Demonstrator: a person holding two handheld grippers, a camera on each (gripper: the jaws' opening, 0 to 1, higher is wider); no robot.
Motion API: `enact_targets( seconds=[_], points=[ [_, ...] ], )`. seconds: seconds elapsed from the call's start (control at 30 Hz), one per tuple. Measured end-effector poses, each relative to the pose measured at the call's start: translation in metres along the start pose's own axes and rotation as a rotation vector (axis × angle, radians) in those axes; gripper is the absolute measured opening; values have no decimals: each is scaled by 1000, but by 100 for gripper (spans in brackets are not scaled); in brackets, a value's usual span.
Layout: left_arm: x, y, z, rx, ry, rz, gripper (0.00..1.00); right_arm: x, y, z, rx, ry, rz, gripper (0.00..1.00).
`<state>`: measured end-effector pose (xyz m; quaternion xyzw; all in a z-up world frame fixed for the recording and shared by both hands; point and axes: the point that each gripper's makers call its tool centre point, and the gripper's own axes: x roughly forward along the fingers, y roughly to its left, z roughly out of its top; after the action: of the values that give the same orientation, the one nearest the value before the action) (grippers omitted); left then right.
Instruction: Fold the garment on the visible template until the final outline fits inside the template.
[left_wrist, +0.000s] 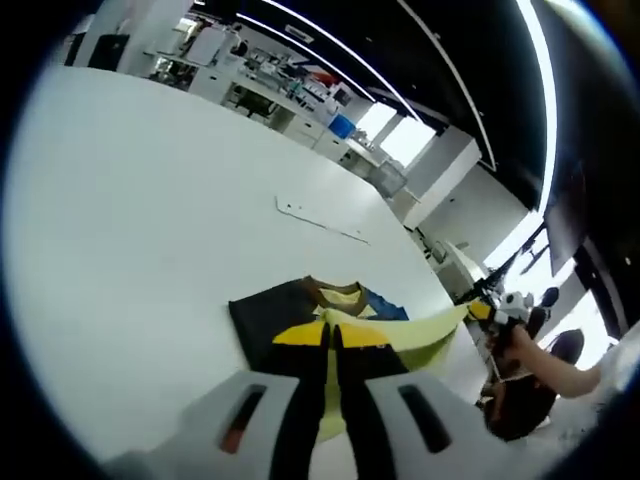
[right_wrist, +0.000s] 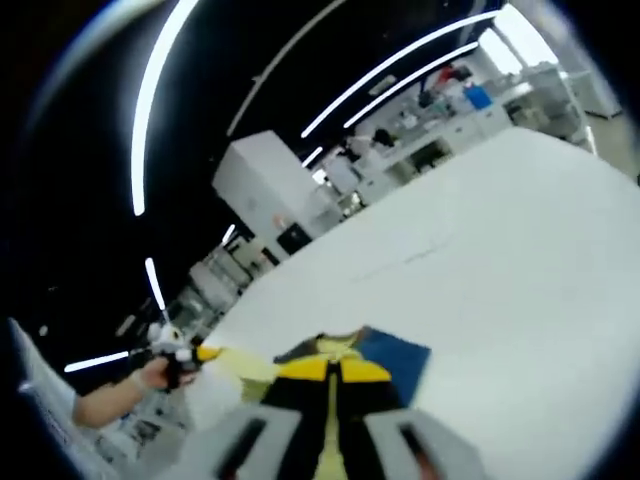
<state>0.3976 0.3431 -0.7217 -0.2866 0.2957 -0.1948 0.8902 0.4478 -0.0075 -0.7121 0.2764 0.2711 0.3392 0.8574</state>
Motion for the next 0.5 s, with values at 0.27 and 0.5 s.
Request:
enact_targets(
  seconds=[0.27, 0.5],
  points=[
    [25, 18, 9, -1, -35, 44, 0, 34, -17, 2, -20, 33, -24, 0],
    [44, 45, 0, -51, -48, 107, 0, 48, -42, -11, 0, 58, -77, 0]
  ],
)
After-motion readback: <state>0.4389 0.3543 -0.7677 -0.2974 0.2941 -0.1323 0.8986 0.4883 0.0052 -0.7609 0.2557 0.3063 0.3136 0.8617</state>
